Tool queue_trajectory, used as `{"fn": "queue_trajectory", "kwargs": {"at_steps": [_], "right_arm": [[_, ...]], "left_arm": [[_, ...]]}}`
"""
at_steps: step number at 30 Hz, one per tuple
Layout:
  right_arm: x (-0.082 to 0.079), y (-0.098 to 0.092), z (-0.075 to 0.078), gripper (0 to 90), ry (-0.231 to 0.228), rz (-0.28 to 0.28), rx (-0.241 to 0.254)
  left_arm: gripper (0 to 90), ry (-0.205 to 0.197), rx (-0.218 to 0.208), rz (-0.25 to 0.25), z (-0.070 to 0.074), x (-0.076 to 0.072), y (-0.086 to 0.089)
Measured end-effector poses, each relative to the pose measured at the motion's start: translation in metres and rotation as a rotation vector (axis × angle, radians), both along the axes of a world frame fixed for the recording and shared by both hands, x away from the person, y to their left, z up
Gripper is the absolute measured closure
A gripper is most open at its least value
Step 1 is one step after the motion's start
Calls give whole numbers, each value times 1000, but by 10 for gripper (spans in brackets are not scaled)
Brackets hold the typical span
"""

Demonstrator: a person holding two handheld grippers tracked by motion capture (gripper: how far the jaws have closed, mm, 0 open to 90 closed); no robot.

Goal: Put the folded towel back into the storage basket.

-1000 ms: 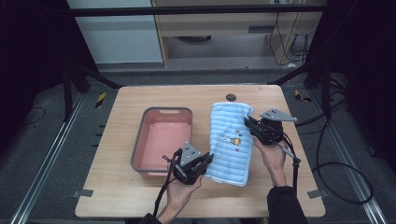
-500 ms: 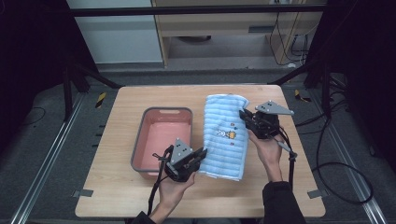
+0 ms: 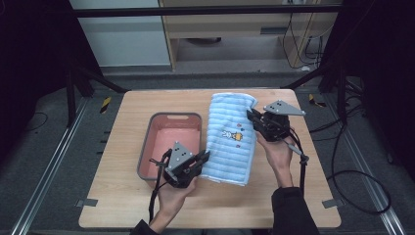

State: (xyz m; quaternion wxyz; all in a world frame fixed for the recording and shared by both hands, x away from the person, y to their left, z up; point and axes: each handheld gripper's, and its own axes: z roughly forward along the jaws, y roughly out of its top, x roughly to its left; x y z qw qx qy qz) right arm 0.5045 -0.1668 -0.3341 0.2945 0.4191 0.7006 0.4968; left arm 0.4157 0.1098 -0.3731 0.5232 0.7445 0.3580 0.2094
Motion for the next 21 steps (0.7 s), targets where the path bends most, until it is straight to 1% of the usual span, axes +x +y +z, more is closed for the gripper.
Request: {"fn": "queue_trajectory", "kwargs": {"at_steps": [4,5,9,14,21], "right_arm": [[2,6,4,825,-7,10,4],[2,8,6,825,-8,14,-1],[4,17,10,824,-16,25,-8],[8,27,13,825,-20,37,-10],[15,44,17,824,-28,61,-7]], "left_arm": [[854,-5,-13,13,4,1,8],[854,-5,-9,13,4,1,9],[854,-8,-19,27,7,3,16],[854,-14,-9,35,9,3,22],[854,-30,-14,63,15,2,38]]}}
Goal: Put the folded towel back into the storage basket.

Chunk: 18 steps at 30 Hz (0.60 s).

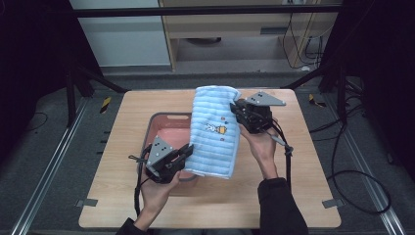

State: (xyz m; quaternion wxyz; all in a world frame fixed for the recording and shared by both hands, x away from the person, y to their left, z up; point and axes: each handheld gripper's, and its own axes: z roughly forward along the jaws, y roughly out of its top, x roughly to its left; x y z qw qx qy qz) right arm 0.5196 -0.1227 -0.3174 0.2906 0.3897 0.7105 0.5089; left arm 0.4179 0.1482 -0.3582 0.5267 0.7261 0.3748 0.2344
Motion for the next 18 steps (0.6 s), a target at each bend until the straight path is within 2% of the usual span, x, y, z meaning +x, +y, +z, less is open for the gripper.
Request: {"fn": "queue_trajectory", "kwargs": {"at_steps": [7,18], "right_arm": [[7,21,2,824,-2,25,2],[15,47,5,824,-8,54,-9]], "left_arm": [[854,-4,-12,30,3,1,18],[854,-4,-30,63,5,1,38]]}}
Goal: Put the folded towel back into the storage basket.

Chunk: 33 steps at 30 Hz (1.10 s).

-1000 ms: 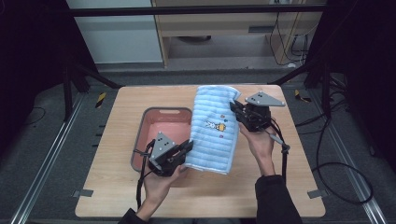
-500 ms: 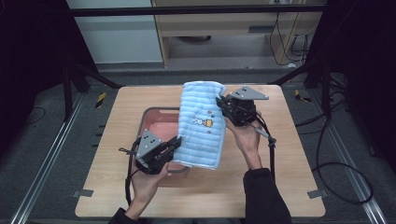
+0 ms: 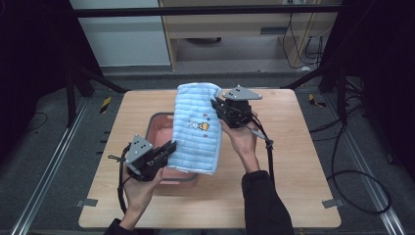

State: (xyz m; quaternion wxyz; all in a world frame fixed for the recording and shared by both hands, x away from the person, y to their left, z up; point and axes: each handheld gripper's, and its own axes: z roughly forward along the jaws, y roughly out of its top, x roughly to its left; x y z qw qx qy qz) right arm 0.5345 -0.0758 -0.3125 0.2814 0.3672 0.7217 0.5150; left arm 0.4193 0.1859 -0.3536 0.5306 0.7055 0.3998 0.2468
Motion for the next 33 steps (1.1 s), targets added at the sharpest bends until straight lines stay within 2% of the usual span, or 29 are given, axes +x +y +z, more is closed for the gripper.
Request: {"fn": "queue_trajectory", "kwargs": {"at_steps": [22,33], "right_arm": [[18,42,-6,824,16,53,-8],[29,59,-19,824,43,65,-19]], "left_arm": [[854,10,-1,59,-1,3,33],[854,42,16,92,-12,9,44]]}}
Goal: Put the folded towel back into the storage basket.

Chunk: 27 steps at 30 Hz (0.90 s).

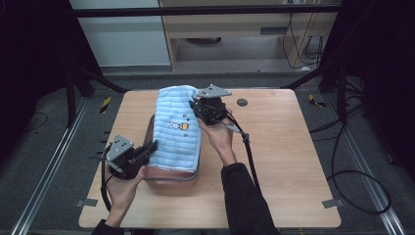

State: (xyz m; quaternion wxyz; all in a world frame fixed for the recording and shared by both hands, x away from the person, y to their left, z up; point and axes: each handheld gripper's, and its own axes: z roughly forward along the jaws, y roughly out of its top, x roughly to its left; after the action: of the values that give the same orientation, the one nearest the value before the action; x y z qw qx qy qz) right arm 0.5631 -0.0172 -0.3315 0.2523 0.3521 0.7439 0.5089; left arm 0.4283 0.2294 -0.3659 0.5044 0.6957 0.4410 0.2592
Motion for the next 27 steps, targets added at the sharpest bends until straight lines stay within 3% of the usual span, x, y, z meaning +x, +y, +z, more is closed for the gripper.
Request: {"fn": "queue_trajectory", "kwargs": {"at_steps": [13,27], "right_arm": [[11,15,-18,824,26,12,-19],[19,27,-47,824,68,23,-50]], "left_arm": [[854,38,47,20,-17,6,4],[853,85,99,33,-38,9,7]]}}
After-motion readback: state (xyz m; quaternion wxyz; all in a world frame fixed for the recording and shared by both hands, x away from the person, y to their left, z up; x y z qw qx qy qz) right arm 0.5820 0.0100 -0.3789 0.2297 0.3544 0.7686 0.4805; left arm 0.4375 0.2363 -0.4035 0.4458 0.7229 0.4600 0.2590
